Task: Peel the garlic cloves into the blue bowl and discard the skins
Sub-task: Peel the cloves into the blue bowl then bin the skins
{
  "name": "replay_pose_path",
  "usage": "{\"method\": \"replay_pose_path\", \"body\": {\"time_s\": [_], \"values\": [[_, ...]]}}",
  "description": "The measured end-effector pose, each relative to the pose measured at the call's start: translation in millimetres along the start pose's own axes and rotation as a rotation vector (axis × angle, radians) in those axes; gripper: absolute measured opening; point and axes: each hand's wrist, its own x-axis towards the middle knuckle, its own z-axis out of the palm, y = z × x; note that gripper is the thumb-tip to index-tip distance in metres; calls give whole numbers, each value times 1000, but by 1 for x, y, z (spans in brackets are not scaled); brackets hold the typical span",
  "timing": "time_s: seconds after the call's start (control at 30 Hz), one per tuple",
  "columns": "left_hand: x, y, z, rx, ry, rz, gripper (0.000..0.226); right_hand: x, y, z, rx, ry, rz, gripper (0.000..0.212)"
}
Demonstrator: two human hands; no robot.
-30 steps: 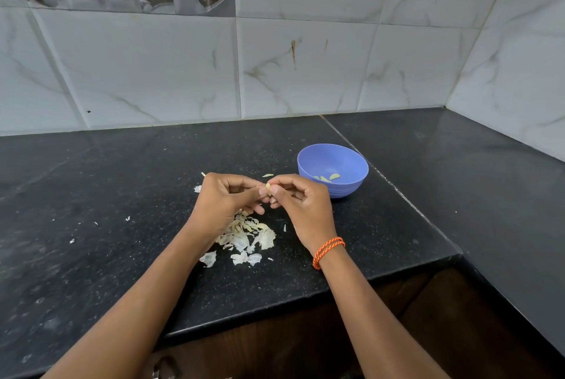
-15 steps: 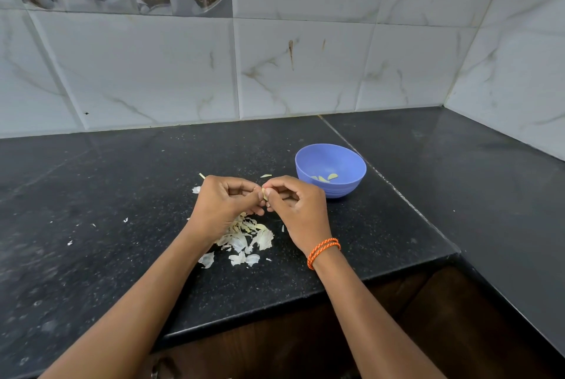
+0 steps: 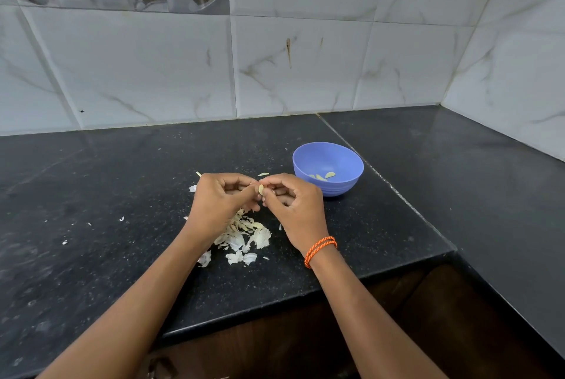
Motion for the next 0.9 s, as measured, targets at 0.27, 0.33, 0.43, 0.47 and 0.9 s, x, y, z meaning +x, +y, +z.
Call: {"method": "replay_pose_path", "body": {"time_s": [0.27, 0.33, 0.43, 0.47, 0.9], "values": [[-1, -3, -1, 124, -9, 55, 7, 0, 1, -1, -103, 34, -48, 5], [-1, -4, -1, 177, 6, 62, 8, 0, 2, 0, -126, 35, -52, 5], [-2, -5, 0, 202, 9, 65, 9, -1, 3, 0, -134, 40, -51, 4], [-2, -5, 1, 200, 9, 66, 10, -1, 3, 0, -136, 41, -49, 4], [-2, -5, 5, 170, 37, 47, 12, -3, -3, -3, -11, 12, 18, 4]]}}
